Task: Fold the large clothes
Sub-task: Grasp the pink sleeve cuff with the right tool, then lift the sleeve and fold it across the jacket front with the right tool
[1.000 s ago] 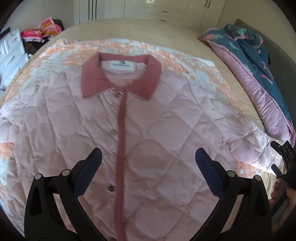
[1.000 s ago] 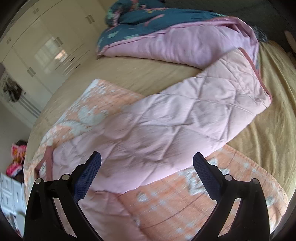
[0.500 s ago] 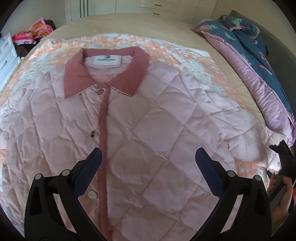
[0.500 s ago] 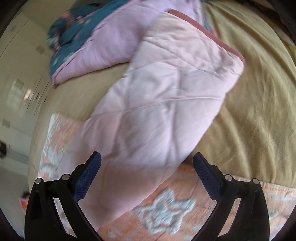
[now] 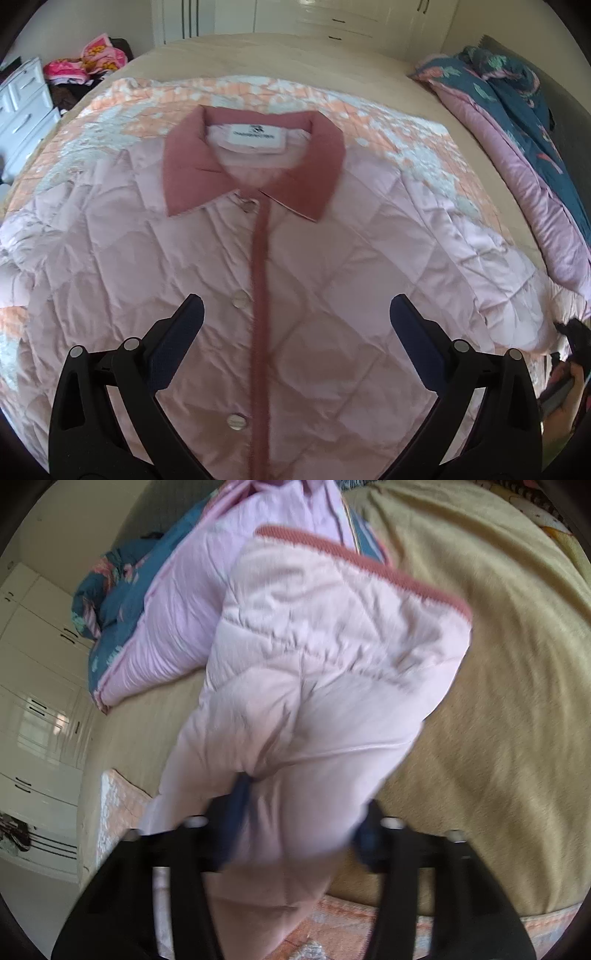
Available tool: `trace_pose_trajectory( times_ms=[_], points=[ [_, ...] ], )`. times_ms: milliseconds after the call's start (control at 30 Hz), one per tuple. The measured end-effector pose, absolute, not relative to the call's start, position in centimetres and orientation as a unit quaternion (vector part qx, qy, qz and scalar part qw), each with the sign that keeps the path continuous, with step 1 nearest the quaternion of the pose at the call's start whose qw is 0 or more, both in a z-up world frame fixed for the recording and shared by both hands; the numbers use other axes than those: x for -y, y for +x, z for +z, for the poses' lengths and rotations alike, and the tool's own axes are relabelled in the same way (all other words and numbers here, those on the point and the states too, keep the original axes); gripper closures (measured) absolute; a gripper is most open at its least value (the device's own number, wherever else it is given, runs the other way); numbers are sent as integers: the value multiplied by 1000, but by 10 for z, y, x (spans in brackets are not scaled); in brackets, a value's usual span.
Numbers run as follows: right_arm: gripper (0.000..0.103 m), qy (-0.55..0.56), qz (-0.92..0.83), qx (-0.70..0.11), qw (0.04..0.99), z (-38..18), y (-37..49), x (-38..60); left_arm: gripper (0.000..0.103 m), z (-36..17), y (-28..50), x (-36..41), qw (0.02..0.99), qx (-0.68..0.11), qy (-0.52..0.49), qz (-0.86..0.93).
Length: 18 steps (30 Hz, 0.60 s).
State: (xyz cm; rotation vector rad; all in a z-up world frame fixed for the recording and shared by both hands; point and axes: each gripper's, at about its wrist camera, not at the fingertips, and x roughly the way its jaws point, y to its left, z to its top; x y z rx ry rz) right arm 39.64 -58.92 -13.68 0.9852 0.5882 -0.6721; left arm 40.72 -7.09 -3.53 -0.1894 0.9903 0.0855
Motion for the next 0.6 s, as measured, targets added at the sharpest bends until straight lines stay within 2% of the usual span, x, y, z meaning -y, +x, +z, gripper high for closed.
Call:
trace_pose_trajectory(
  times_ms=[67, 167, 600],
  points=[
    [83, 436, -303, -253, 809, -119, 397, 582, 8, -32, 407, 65, 876, -470, -96, 43],
    [87, 408, -264, -221, 845, -90, 399, 567, 8, -26, 405, 58, 879, -463, -100, 47],
    [89, 318, -98, -184, 925, -10, 417, 479, 8, 3, 390, 25, 890, -442, -110, 25]
  ],
)
